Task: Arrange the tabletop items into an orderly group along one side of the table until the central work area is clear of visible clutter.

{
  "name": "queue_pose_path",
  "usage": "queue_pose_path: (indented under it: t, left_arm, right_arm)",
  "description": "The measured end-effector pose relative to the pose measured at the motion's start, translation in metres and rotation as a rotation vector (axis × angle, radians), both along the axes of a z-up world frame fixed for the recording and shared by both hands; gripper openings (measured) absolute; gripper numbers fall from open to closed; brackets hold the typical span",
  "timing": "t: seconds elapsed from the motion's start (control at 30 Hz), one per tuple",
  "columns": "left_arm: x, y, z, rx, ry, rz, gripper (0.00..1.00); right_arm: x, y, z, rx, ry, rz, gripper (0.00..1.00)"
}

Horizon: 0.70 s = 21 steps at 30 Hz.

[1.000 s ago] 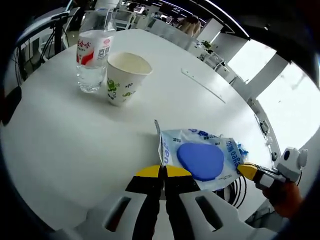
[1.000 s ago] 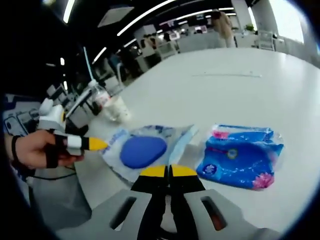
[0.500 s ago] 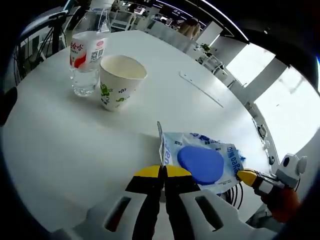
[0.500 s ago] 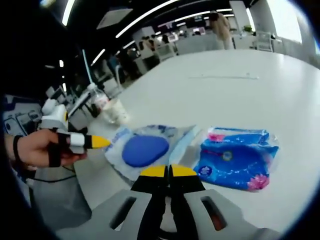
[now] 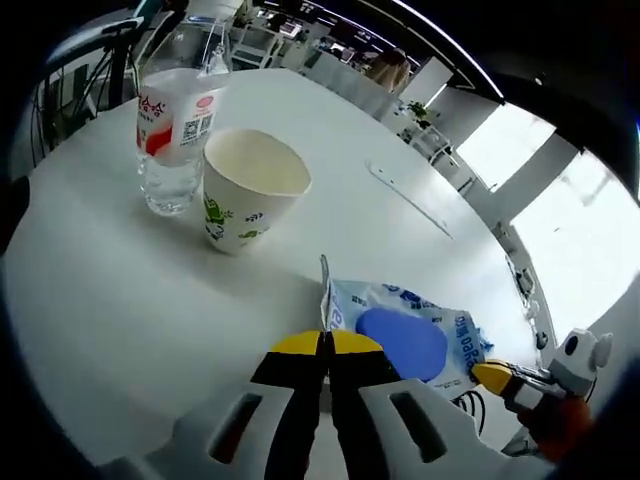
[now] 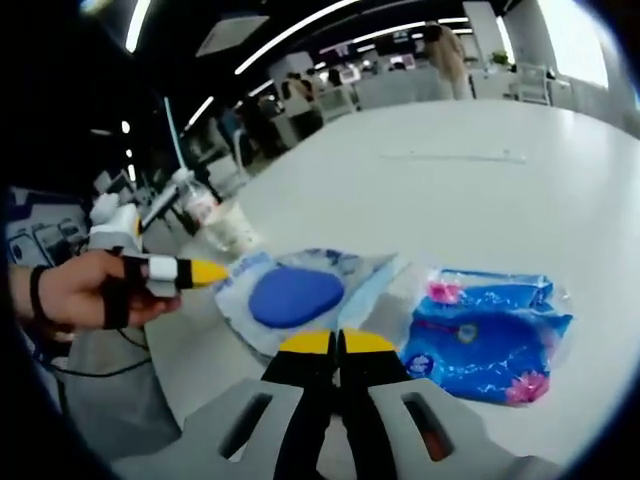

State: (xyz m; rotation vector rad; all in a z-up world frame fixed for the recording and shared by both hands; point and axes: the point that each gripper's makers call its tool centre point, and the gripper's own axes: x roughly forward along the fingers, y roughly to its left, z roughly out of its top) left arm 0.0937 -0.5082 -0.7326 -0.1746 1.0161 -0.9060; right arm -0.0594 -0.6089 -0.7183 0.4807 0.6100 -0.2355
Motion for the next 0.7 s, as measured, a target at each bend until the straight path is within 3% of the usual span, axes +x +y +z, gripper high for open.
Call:
queue_pose_path:
  t: [0.33,0.7]
  left_arm:
    - [0.026,0.001,-0.012,-0.013,0.036,0.088,0.0]
    - [0.031,-0.001,-0.019,-0.018,0.042,0.113,0.0]
  right_arm:
    - [0.026,0.0,-0.015,0.029,0.026,0.014,0.0]
    - [0.027,-0.003,-0.028,0.045,0.052,-0.017,0.0]
